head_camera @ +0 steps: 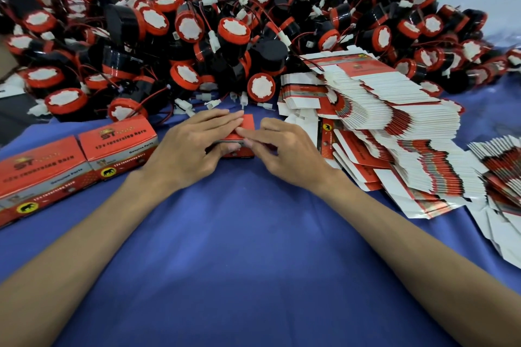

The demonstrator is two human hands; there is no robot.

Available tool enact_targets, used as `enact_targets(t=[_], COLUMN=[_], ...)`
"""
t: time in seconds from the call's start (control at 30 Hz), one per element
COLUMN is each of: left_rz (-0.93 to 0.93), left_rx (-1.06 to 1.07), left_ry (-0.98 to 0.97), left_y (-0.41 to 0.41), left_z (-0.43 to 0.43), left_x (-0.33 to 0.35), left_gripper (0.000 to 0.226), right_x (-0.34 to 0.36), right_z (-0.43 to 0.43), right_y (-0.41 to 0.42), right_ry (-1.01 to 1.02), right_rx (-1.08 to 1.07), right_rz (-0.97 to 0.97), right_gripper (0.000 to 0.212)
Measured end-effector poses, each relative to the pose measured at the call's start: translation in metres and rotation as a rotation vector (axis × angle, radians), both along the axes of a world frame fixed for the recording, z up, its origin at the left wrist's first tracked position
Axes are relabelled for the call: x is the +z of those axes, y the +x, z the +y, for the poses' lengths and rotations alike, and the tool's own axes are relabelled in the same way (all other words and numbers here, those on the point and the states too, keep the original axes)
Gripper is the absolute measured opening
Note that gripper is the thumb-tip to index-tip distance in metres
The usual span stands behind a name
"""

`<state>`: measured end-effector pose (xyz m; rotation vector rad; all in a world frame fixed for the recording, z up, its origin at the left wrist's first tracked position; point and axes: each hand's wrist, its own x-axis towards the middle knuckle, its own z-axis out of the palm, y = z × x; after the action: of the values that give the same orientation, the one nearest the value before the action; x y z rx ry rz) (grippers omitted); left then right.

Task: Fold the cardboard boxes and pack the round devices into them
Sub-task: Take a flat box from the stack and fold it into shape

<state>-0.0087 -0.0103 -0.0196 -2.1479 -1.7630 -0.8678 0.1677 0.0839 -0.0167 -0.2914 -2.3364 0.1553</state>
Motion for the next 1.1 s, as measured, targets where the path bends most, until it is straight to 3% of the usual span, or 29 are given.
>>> enact_targets(t=[0.13,0.23,0.3,0.37,0.43,0.53,0.6,0.67,0.77,0.83,0.93,1.1], left_rz=[0.186,0.313,0.348,0.395,0.422,0.435,0.436,0.431,0.404,0.36,0.304,0.148], left_rx=[0.17,0.381,0.435,0.427,0.44,0.57,0.628,0.571,0.326,0.209,0.148,0.083], left_ry=[0.169,0.229,0.19,0.165,0.126,0.064,0.039,0.039,0.124,0.152,0.164,0.127], left_y=[0.0,0.0,0.006,0.008,0.01,0.013,0.019,0.026,0.036,0.041,0.041,0.04], left_z=[-0.002,-0.003,-0.003,-0.005,-0.006,-0.009,-0.012,-0.014,-0.011,-0.008,-0.007,-0.01], left_x=[0.002,0.002,0.001,0.0,0.001,0.008,0.011,0.009,0.003,0.002,0.001,0.004], left_gripper=[0.035,0.03,0.026,0.029,0.034,0.018,0.023,0.027,0.027,0.025,0.022,0.025], right_x=[0.008,0.011,0.003,-0.004,-0.003,0.003,0.009,0.011,0.008,0.005,0.004,0.016], right_z=[0.017,0.033,0.034,0.031,0.027,0.018,0.012,0.012,0.016,0.017,0.011,0.008], right_y=[0.008,0.013,0.014,0.013,0.012,0.011,0.012,0.012,0.009,0.007,0.005,0.012], right_ry=[0.135,-0.041,-0.05,0.003,0.099,0.32,0.31,0.291,0.221,0.17,0.335,0.331], right_rx=[-0.386,-0.691,-0.793,-0.806,-0.839,-0.896,-0.858,-0.843,-0.846,-0.85,-0.857,-0.739], right_rz=[0.097,-0.242,-0.508,-0.601,-0.576,-0.552,-0.488,-0.449,-0.536,-0.594,-0.505,-0.239], right_gripper=[0.023,0.055,0.065,0.061,0.05,0.019,0.005,0.011,0.042,0.049,0.032,0.014])
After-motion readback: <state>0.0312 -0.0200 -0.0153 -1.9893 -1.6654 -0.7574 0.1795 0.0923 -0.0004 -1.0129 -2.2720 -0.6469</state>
